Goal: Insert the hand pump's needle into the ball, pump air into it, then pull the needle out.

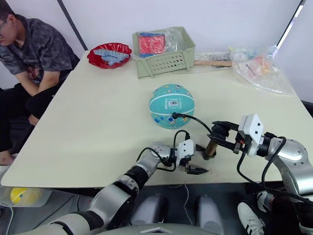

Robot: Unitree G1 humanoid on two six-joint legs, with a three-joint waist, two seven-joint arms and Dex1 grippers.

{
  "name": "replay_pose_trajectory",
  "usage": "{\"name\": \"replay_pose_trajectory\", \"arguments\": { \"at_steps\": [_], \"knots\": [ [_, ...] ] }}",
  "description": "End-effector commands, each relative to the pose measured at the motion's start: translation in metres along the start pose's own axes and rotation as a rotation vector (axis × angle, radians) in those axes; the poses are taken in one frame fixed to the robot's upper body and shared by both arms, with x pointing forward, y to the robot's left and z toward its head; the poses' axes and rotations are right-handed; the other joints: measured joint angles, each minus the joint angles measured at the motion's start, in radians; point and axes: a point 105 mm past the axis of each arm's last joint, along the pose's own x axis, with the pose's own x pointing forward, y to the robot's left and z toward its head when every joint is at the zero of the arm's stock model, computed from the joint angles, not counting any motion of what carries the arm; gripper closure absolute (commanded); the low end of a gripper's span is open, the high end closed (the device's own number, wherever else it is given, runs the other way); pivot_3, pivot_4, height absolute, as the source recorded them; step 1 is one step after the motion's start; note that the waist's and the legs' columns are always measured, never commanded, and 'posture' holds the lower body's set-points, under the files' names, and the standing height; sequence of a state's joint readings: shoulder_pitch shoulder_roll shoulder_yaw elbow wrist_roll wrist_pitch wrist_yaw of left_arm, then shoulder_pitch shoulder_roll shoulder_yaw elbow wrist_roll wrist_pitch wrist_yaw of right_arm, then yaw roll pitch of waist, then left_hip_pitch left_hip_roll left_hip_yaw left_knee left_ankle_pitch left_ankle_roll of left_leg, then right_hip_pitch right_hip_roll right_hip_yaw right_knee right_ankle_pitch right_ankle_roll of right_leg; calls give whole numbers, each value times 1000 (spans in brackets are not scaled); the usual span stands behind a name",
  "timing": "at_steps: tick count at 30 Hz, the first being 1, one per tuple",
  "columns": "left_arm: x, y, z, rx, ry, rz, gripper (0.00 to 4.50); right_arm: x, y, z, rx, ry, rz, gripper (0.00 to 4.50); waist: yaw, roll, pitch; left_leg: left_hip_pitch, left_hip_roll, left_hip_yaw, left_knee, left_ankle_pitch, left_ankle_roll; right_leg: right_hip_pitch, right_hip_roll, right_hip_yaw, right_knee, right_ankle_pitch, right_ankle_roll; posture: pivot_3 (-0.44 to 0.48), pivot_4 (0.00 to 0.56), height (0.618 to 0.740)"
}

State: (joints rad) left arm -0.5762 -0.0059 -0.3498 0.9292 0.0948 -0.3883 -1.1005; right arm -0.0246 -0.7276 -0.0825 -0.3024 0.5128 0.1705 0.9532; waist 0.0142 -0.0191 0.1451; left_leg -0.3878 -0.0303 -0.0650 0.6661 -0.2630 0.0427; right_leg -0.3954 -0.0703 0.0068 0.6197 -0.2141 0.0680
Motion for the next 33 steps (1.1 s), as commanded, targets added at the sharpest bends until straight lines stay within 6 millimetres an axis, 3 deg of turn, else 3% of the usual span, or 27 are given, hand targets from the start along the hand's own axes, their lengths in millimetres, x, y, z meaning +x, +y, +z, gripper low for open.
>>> {"name": "replay_pose_trajectory", "arguments": {
  "at_steps": [1, 8, 19, 27, 33],
  "knots": [
    [-10, 6, 23, 44, -90, 10, 0, -3, -4, -19, 43, 76, -61, 2867, 1, 1, 2, 0, 0, 0, 0, 0, 0, 0, 0, 0, 0, 1, -1, 0, 150, 738],
    [-72, 4, 50, 103, -177, 35, 0, 2, -10, -12, 26, 50, -126, 2867, -2, 4, 6, -1, 1, 0, 1, 0, 0, -1, -2, 2, 0, 0, -7, 0, 150, 738],
    [-153, -13, 72, 87, -201, 135, 0, 5, -16, 3, -32, 34, -192, 2867, -2, 9, 10, -7, 1, 0, 1, 0, 0, -8, -3, 7, 0, 1, -7, 0, 150, 738],
    [-188, -24, 89, 101, -207, 191, 0, 1, -28, 28, -146, 23, -196, 2867, 0, 13, 17, -11, 0, 3, 2, 0, 0, -12, -2, 7, 1, 1, -7, 0, 150, 738],
    [-193, -21, 95, 103, -207, 235, 0, -9, -45, 31, -310, 98, -187, 2867, 1, 17, 22, -14, 0, 6, 1, 0, 0, -16, 0, 6, 2, 1, -8, 0, 150, 738]
  ]
}}
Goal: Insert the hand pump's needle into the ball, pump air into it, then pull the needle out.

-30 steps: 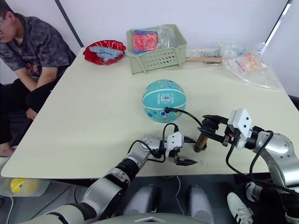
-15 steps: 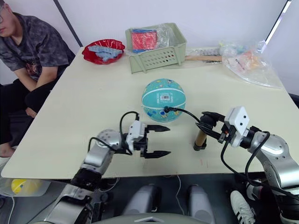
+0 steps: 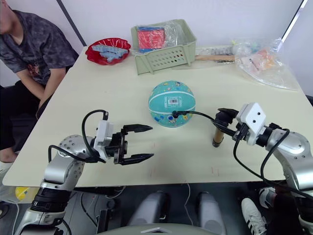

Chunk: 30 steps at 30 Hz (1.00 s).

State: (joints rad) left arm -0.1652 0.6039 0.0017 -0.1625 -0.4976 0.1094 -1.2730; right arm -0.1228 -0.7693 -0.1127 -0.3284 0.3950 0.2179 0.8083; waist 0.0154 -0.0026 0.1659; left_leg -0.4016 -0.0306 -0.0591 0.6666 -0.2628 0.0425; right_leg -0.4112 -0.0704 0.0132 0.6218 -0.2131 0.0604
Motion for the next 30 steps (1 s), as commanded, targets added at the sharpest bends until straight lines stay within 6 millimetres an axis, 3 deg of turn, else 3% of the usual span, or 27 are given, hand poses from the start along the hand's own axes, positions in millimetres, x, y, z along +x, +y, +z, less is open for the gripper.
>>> {"name": "replay_pose_trajectory", "arguments": {
  "at_steps": [1, 7, 15, 21, 30],
  "knots": [
    [1, 0, 11, 28, -24, 8, 0, -6, -15, 6, -177, 30, -1, 2867, -1, 0, 2, 0, 0, 1, 0, 0, 0, -1, 0, 0, 0, 0, 0, 0, 150, 738],
    [7, -4, 14, 29, -45, 3, 0, 1, -28, 3, -405, 7, -97, 2867, -3, 0, 3, 0, 0, 2, -1, 0, 0, -1, 3, 1, 0, 0, 0, 0, 150, 738],
    [12, -2, 16, 36, -54, 3, 0, 13, -25, 1, -664, -66, -182, 2867, -2, 0, 4, 1, -1, 4, 0, 0, 0, -1, 4, 3, 2, 0, 0, 0, 150, 738],
    [13, -3, 16, 33, -56, -10, 0, 26, -4, -15, -776, -91, -123, 2867, -4, 0, 4, 2, 0, 6, 0, 1, -1, -1, 5, 5, 3, 0, 0, 0, 150, 738],
    [16, 4, 15, 44, -50, -22, 0, 49, 48, -42, -901, -140, 209, 2867, -23, 0, 4, 4, 0, 9, 0, 1, -1, -1, 6, 8, 5, 0, 0, 0, 150, 738]
  ]
}}
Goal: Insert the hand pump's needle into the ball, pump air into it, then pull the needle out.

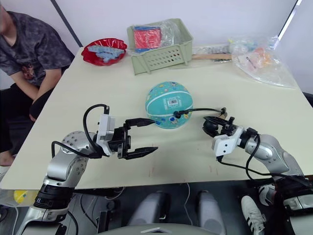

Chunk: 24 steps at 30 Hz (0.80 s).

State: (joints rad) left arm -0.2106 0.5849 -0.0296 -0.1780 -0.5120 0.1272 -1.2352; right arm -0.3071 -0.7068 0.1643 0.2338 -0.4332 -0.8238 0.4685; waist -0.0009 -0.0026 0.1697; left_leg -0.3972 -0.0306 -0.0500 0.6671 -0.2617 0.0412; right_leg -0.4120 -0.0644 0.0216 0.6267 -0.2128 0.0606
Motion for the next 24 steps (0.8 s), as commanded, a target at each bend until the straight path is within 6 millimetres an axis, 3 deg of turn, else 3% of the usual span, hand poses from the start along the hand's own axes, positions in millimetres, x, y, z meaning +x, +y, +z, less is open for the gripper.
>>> {"name": "replay_pose_trajectory", "arguments": {
  "at_steps": [1, 5, 11, 17, 24],
  "knots": [
    [4, 0, 4, 29, -12, -19, 0, 11, 14, 16, -22, -109, 97, 2867, -10, 0, 0, 0, 0, 0, 0, 0, 0, 0, 0, 0, 0, 0, 0, 0, 150, 738],
    [7, -1, 4, 31, -14, -25, 0, 19, 28, 20, 29, -137, 199, 2867, -17, -1, 0, 1, 1, 0, 0, 0, 0, 0, 1, 0, 0, 1, 2, 0, 150, 738],
    [5, 1, 3, 28, -17, 2, 0, 20, 33, 17, 136, -140, 279, 34, -12, -1, 0, 1, 1, -1, 0, 0, 1, 0, 1, 0, 1, 2, 2, 0, 150, 738],
    [3, 0, 2, 26, -12, 6, 0, 10, 29, 14, 189, -140, 267, 34, -12, -1, 0, 1, 1, -1, 1, 0, 1, 0, 1, 0, 1, 2, 2, 0, 150, 738],
    [-3, 3, 4, 37, -11, 35, 0, -18, 5, 29, 364, -201, 100, 34, -9, -1, 0, 0, 1, -1, 1, -1, 1, 0, 0, 0, 1, 2, 3, 0, 150, 738]
  ]
}}
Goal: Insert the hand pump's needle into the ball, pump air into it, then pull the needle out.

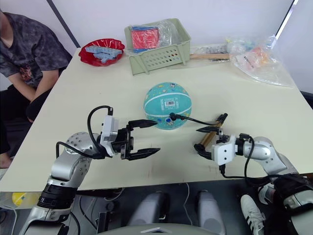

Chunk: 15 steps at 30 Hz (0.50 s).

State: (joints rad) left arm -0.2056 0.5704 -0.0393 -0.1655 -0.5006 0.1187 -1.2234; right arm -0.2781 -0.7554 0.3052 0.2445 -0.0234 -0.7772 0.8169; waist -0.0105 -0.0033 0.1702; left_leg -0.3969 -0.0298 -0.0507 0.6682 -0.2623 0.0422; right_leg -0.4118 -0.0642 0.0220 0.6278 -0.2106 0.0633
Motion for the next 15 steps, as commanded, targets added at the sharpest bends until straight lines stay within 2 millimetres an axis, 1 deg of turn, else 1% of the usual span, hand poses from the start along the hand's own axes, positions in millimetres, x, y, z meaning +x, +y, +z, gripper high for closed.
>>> {"name": "replay_pose_trajectory", "arguments": {
  "at_steps": [1, 3, 8, 12, 15],
  "knots": [
    [-6, 3, 9, 48, -12, 29, 0, -18, -19, 23, 76, -83, -114, 34, 0, 0, 0, 0, 0, 0, 0, 0, 0, 0, 0, 0, 0, 0, 0, 0, 150, 738],
    [-8, 5, 9, 46, -18, 46, 0, -27, -19, 30, 152, -109, -152, 34, 1, 0, 0, 0, 0, 0, 0, 0, 0, 0, 0, 0, 0, 0, 0, 0, 150, 738],
    [-11, 10, 12, 50, -32, 84, 0, -42, -23, 40, 307, -142, -259, 34, 2, 0, 0, 0, 0, -1, 1, 0, 0, 0, 0, 0, 1, 0, 0, 0, 150, 738],
    [-14, 28, 21, 51, -72, 180, 0, -61, -26, 50, 484, -207, -410, 34, 11, 0, 0, 0, 0, -2, 1, 0, 0, 1, 0, -1, 1, 1, -1, 0, 150, 738],
    [-15, 45, 29, 64, -99, 256, 0, -73, -26, 57, 550, -246, -482, 34, 21, 0, 0, 1, 0, -1, 1, 0, 0, 1, 0, 0, 1, 1, 0, 0, 150, 738]
  ]
}}
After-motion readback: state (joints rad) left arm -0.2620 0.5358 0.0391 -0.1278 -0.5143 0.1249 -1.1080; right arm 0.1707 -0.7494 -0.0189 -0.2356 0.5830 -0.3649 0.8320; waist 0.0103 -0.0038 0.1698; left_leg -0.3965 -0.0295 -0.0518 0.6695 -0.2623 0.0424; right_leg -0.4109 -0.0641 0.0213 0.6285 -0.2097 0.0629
